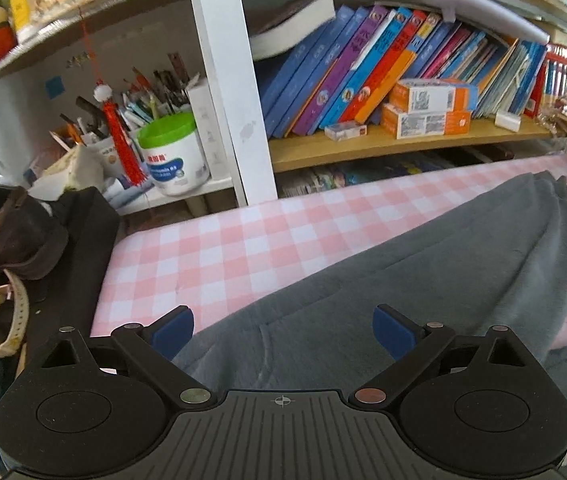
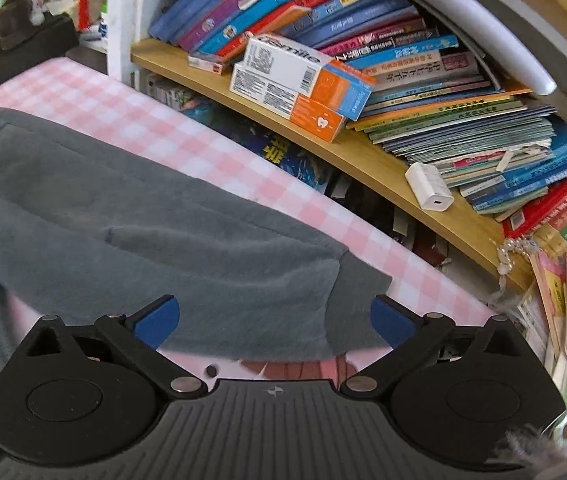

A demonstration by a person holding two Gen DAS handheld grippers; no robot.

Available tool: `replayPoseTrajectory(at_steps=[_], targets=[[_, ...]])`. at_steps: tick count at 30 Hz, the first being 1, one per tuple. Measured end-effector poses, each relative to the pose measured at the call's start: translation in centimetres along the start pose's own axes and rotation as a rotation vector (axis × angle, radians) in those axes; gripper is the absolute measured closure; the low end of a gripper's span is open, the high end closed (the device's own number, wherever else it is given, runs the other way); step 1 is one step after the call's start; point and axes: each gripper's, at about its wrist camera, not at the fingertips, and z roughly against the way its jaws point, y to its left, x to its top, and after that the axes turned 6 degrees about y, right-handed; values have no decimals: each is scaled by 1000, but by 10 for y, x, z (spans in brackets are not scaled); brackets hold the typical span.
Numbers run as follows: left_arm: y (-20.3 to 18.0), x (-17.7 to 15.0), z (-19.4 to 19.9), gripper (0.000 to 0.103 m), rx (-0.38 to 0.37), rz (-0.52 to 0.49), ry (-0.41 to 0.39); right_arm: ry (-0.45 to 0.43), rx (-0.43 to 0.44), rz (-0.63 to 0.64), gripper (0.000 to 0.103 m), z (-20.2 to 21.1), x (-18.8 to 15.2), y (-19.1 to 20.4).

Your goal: Fold clothes

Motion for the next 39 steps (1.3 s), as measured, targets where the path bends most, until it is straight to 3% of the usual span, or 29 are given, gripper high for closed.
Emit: replayPoseTrajectory(at_steps=[6,15,24,33,36,39], targets=[[8,6,-35,5,-14,7,53,27,31,-34,0,-38,16,-25],[30,12,-77,5,-104,69,117,61,92,-81,0,-82,32,-52],[43,18,-102,6,-252,75,148,95,180,-47,0,-100,40,-57],[41,19,-106,7,-297,21,131,127,225,-56,0,-116,35,-64],[38,18,-104,11,-291,-6,128,124,234,-61,0,-118,34,-65],[34,18,-101,21,-287,-41,133,120,242,-55,0,-117,33,-66]])
